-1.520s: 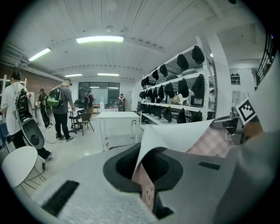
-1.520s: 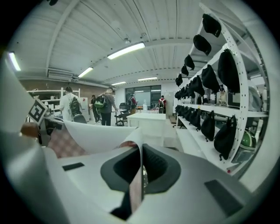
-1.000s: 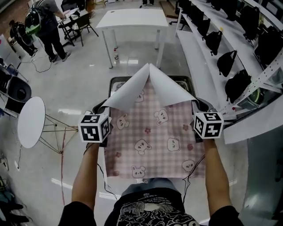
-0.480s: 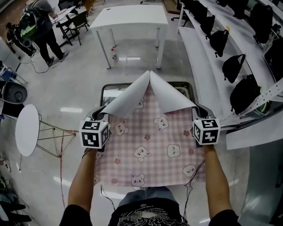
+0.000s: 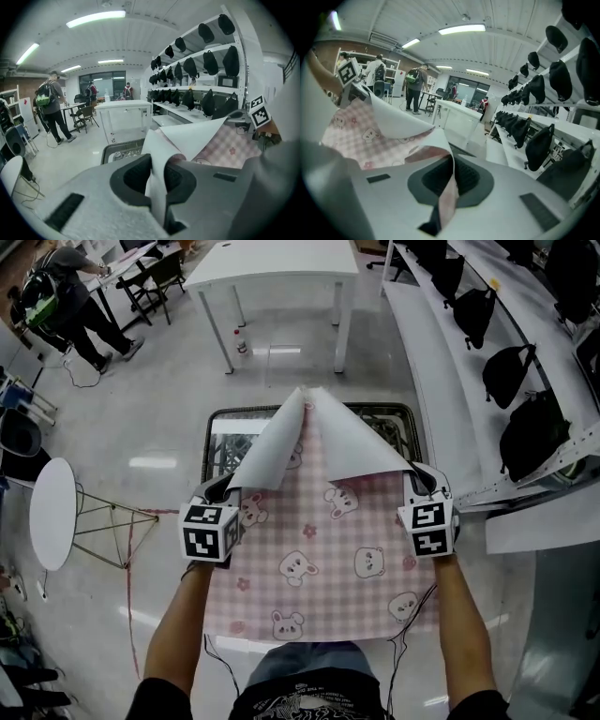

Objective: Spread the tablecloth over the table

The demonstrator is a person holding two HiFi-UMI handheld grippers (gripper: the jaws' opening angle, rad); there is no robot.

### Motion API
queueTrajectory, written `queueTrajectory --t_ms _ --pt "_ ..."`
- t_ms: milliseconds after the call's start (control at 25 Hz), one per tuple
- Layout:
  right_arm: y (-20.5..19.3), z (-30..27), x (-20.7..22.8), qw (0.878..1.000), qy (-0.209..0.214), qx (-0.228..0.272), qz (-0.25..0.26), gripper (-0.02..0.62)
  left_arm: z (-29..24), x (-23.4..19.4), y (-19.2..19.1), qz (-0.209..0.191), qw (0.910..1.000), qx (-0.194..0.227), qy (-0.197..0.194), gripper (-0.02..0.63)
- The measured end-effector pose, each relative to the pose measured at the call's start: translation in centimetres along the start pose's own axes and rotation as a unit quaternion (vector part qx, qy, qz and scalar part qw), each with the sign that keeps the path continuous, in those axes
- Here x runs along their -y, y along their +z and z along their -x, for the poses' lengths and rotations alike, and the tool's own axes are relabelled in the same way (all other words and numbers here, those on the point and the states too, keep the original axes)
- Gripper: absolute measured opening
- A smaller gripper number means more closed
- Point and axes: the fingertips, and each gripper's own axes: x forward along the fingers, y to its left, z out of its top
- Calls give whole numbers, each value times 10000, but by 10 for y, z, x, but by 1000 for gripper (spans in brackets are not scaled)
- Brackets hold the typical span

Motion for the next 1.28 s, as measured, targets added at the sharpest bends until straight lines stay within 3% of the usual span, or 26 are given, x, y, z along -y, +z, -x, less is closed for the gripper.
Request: queueTrajectory --t_ms 200,560,760,1040,1200,1280 --pt "-34 -5 -24 9981 78 -357 490 9 -13 19 -24 -87 9999 -83 -92 23" --pt "-51 0 -48 9967 -45 -506 630 44 -12 35 -46 -541 9983 -122 -177 80" --pt "-52 6 -48 9968 -105 -572 552 122 -6 48 -45 -495 9971 -180 -557 188" --pt "-45 11 -51 9974 81 -514 496 247 1 46 -23 -472 9976 19 -501 315" --pt "-36 15 -55 9980 177 -419 444 283 10 48 -12 -300 9975 298 -558 396" --pt "-32 15 -56 9983 193 -389 396 295 13 49 -4 -226 9970 450 -592 399"
